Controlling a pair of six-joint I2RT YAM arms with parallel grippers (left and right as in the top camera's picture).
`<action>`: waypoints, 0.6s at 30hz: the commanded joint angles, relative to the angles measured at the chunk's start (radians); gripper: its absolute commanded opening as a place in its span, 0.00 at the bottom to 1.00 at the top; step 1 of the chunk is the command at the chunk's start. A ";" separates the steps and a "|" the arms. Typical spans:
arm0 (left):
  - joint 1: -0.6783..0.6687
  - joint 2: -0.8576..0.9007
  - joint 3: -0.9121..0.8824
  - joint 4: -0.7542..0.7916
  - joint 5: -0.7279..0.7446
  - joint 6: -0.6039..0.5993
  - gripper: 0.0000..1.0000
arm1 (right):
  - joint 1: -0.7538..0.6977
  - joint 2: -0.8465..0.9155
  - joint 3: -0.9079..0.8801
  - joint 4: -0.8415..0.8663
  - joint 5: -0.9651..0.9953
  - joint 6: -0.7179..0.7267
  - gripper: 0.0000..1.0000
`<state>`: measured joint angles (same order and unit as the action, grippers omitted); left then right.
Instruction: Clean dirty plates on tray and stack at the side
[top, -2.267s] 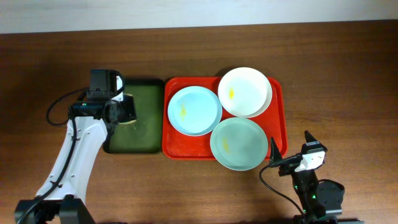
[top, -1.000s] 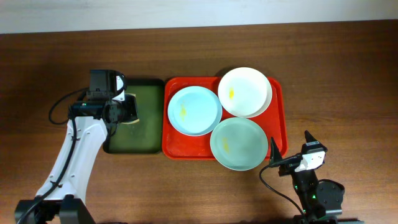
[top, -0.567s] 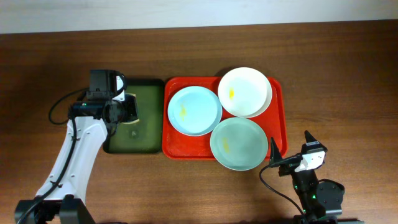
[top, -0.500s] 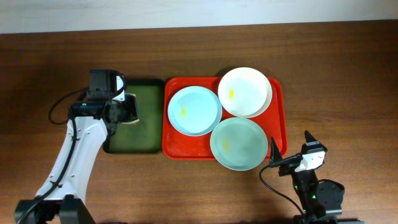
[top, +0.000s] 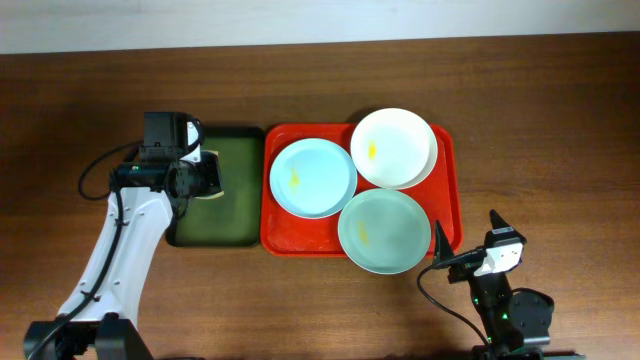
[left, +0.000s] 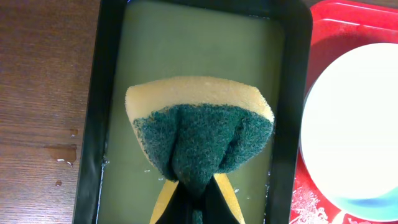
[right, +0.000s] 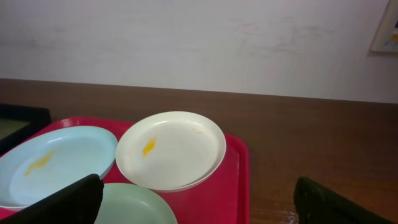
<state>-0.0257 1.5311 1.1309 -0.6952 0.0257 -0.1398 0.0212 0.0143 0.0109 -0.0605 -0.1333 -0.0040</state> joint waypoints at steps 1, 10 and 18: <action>0.003 0.008 -0.003 -0.002 0.012 0.006 0.00 | 0.006 0.000 -0.005 -0.005 -0.013 0.000 0.98; 0.003 0.008 -0.003 0.000 0.012 0.005 0.00 | 0.006 0.000 -0.005 -0.005 -0.013 0.001 0.98; 0.003 0.008 -0.003 -0.035 0.012 0.006 0.00 | 0.006 0.000 -0.005 -0.005 -0.013 0.001 0.99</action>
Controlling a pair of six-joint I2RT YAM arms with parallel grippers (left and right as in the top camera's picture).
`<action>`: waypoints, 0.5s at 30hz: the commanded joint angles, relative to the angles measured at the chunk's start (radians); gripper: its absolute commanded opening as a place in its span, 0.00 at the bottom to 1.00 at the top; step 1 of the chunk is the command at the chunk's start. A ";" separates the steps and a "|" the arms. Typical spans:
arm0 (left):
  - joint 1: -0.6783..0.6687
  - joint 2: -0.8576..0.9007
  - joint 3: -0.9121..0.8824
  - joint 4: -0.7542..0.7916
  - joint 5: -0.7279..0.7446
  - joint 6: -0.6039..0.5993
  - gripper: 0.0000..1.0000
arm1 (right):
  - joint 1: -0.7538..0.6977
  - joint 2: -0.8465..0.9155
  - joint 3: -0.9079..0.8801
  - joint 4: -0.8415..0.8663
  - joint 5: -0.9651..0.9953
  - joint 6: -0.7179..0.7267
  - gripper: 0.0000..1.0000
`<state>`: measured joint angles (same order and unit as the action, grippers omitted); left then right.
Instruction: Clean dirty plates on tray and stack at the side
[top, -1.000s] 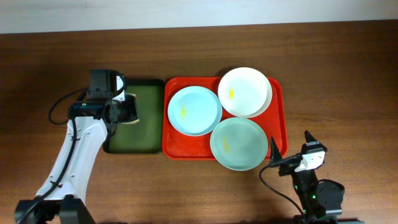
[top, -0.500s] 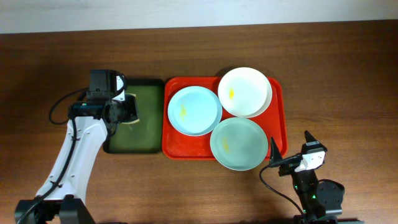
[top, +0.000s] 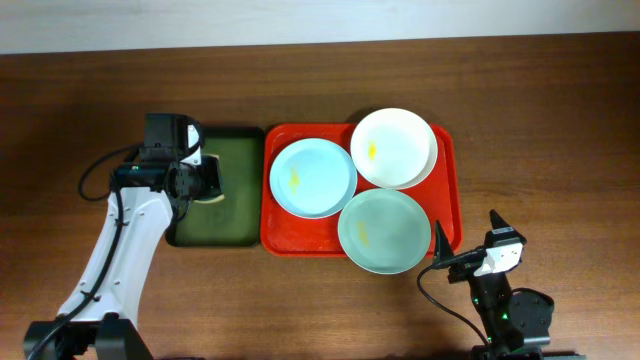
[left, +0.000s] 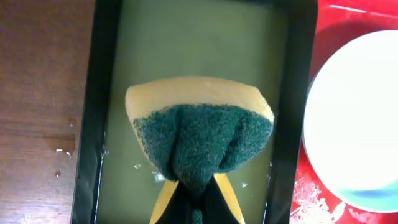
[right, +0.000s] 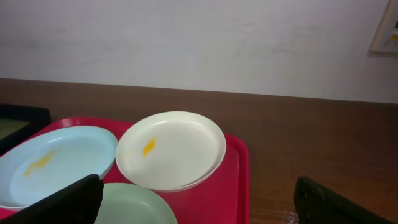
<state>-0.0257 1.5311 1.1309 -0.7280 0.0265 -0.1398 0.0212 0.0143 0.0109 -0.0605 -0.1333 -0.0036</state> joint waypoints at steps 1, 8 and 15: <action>0.003 0.008 -0.003 -0.002 0.011 0.006 0.00 | 0.006 0.000 -0.005 -0.004 -0.014 0.000 0.98; -0.031 0.008 -0.003 0.032 0.022 0.006 0.00 | 0.006 0.000 0.005 0.029 -0.214 0.085 0.99; -0.114 0.010 0.039 0.053 0.009 0.006 0.00 | 0.005 0.427 0.682 -0.433 -0.196 0.162 0.98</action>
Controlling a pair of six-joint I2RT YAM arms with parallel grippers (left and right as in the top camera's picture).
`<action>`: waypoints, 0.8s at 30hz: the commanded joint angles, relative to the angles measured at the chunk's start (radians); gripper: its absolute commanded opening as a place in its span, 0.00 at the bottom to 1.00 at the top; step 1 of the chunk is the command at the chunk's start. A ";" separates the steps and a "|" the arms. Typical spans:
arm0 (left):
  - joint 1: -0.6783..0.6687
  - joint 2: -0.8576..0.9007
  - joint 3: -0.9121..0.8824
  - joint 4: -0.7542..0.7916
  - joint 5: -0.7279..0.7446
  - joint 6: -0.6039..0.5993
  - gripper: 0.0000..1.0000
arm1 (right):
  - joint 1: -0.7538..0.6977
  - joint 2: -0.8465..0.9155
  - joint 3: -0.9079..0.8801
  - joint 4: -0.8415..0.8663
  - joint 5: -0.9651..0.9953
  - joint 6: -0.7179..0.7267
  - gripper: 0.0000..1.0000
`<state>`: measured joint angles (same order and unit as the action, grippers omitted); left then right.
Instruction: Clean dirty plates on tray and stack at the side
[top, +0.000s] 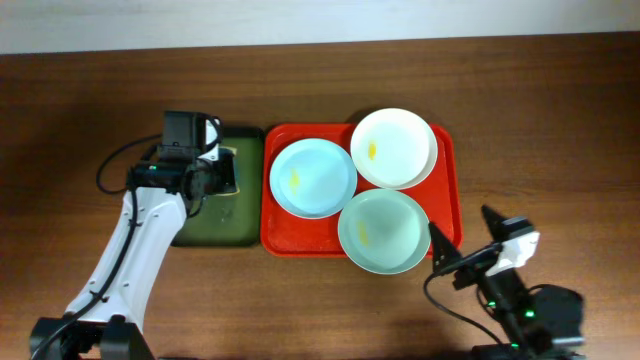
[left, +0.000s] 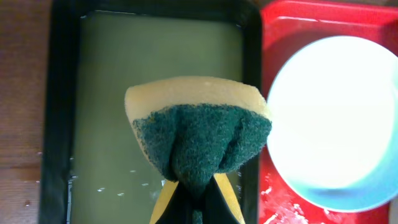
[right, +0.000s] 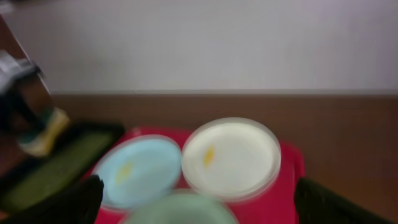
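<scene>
A red tray (top: 448, 195) carries three plates, each with a yellow smear: light blue (top: 313, 177), white (top: 393, 147) and pale green (top: 384, 230). My left gripper (top: 222, 172) is shut on a yellow sponge with a green scouring face (left: 199, 134). It hangs over the right rim of the black tub (left: 112, 93), right beside the blue plate (left: 329, 118). My right gripper (top: 463, 235) is open and empty off the tray's near right corner, facing the plates. The right wrist view is blurred, with the white plate (right: 230, 155) ahead.
The black tub (top: 200, 225) holds greenish water and lies against the tray's left side. Bare brown tabletop (top: 540, 130) stretches right of the tray and behind it. A pale wall (right: 205, 43) stands beyond the table's far edge.
My left gripper has carried the sponge right, from over the tub's middle to its right rim beside the blue plate. The right arm has shifted, and its view now looks down on the plates from higher.
At first my left gripper held the sponge over the tub's water while the right gripper rested open at the tray's near right corner. Half a second later little had changed. Now the sponge is at the tub's tray side and the right arm has moved.
</scene>
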<state>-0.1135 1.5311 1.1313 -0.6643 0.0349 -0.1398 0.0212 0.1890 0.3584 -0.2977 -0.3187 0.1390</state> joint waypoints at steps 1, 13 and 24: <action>-0.032 0.013 0.059 -0.026 -0.013 0.006 0.00 | 0.005 0.339 0.432 -0.278 -0.010 0.019 0.98; -0.126 0.172 0.269 -0.056 0.137 0.028 0.00 | 0.074 1.383 1.183 -0.875 -0.241 0.122 0.23; -0.188 0.311 0.269 0.025 0.134 0.028 0.00 | 0.260 1.735 1.183 -0.677 0.000 0.132 0.47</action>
<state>-0.2962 1.8214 1.3857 -0.6498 0.1543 -0.1272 0.2779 1.8969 1.5284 -0.9882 -0.3904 0.2630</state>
